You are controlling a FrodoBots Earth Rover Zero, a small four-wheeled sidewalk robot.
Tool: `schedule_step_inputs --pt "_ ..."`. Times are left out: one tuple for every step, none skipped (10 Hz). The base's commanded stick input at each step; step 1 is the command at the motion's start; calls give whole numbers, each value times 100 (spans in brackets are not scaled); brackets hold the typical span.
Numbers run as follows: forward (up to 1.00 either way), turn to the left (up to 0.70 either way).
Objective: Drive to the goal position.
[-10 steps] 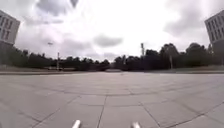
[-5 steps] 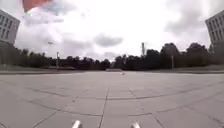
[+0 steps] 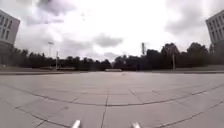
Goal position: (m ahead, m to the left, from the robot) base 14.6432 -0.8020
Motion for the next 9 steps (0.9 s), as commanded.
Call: schedule_step_inputs --pt "70 0" --pt "70 0" --pt "70 0" --pt "70 0" --pt "70 0" --pt "70 0" --pt "70 0" --pt "70 0" --pt "70 0"
